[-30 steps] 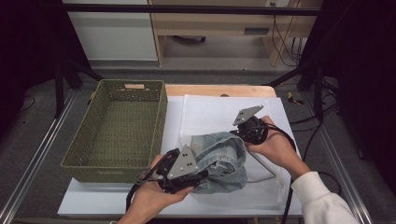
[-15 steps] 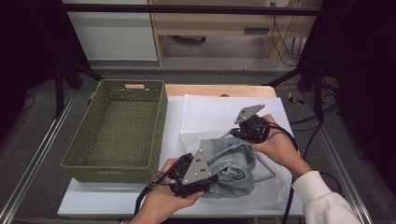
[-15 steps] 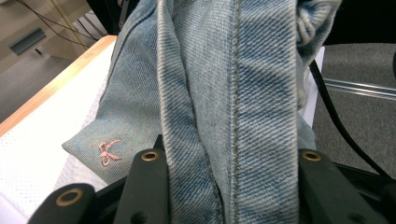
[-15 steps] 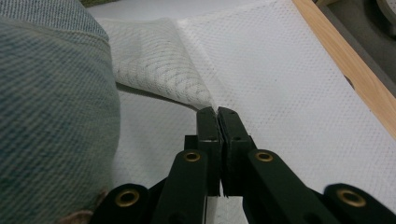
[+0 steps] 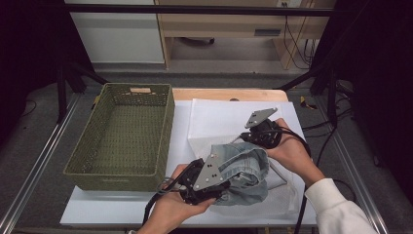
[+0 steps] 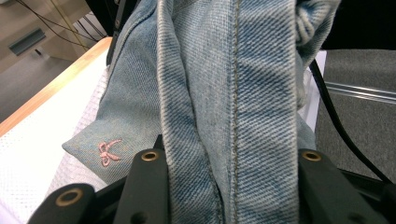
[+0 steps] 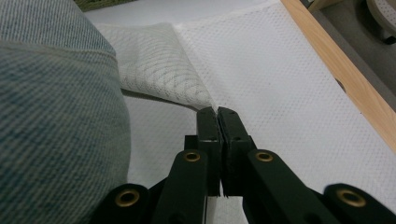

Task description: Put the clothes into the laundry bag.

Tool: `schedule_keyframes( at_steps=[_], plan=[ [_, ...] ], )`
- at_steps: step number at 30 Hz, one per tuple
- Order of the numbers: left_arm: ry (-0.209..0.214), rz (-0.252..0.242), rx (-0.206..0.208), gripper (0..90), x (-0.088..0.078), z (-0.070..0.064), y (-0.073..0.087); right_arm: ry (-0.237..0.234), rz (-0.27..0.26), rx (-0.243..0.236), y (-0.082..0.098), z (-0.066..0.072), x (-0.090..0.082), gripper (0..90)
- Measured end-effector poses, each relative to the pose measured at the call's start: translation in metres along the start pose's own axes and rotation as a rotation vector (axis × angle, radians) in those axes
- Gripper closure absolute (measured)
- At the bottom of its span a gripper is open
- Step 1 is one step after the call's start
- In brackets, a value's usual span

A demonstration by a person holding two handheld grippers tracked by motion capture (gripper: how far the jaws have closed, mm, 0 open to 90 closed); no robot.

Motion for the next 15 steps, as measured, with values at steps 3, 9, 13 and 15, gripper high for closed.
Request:
schedule_keyframes(
  at_steps=[3,9,13,15],
  plan=[
    [0.0,0.007,0.008,62.2,0.002,-0.001,-0.002,0.006,-0.001,-0.001,-0.001,-0.001,-0.001,89.0],
    [0.003,0.002,0.0,62.2,0.005,-0.002,-0.006,0.026,0.0,-0.001,-0.004,-0.005,-0.004,89.0],
    [0.001,0.009,0.001,62.2,0.011,-0.001,-0.006,0.033,-0.009,0.001,-0.003,-0.006,-0.006,89.0],
    [0.004,0.01,-0.003,62.2,0.013,-0.001,-0.005,0.033,-0.014,-0.009,-0.003,-0.006,-0.007,89.1]
  ],
)
Point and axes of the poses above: each handheld gripper's, and its own axes: x roughly forward along the jaws, y roughly out of its underside, z roughly to its left, the point moved 5 cm from there along x, roughly forward along the jaws, and after that the axes turned 13 degrees about -x, right-handed, at the moved point
